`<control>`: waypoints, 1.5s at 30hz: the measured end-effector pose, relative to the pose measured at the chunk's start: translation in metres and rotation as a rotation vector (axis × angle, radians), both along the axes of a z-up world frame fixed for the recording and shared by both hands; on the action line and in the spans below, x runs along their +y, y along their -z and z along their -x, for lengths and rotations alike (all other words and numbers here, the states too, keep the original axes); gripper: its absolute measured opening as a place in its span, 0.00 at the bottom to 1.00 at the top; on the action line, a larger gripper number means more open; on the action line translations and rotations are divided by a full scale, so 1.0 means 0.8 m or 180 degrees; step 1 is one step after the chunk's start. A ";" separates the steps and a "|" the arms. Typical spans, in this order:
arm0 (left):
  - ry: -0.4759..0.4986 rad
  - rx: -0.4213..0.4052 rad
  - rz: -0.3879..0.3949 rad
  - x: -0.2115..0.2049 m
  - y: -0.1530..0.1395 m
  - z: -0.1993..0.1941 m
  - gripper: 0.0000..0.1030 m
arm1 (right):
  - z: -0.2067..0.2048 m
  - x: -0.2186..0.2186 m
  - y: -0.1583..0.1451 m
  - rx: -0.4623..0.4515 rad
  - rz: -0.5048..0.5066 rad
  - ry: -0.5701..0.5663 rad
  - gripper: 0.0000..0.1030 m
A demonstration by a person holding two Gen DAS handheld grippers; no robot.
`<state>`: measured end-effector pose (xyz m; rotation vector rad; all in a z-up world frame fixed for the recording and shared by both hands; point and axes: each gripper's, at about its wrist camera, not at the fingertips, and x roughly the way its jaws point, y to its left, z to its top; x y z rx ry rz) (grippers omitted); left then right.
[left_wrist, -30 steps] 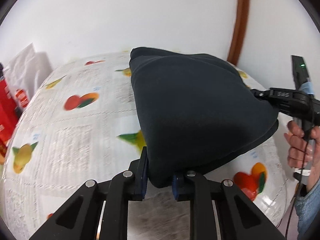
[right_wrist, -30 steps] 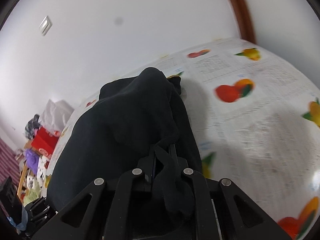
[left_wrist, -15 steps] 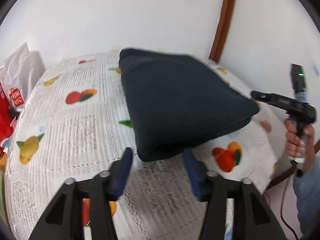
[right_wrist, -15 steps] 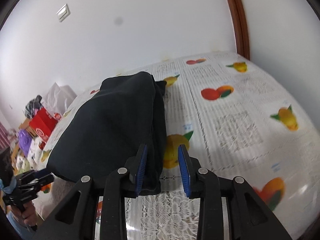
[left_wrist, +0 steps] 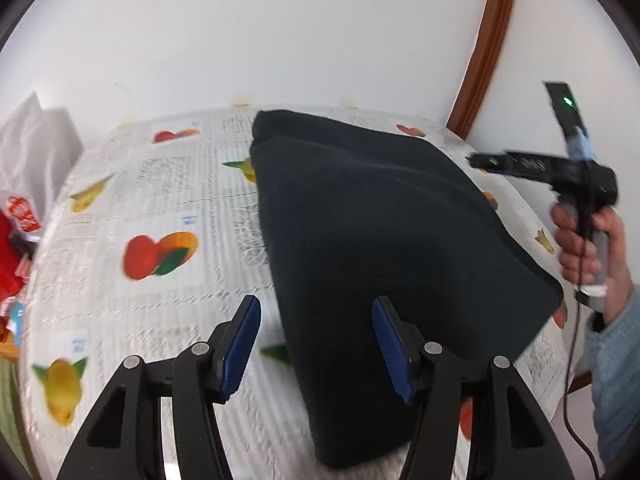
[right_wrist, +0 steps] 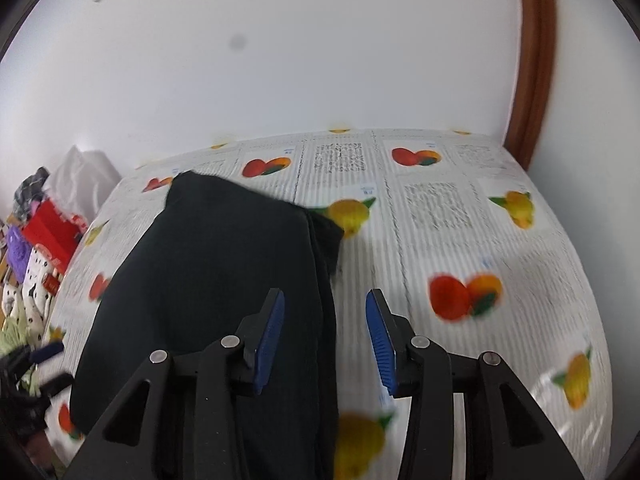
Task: Fold small clothes
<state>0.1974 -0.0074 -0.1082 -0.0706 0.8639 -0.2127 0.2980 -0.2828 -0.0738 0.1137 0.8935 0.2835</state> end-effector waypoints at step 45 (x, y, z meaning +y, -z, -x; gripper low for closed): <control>0.0064 0.0040 -0.0037 -0.017 0.043 0.020 0.62 | 0.105 -0.068 0.064 0.0028 -0.1349 0.0058 0.08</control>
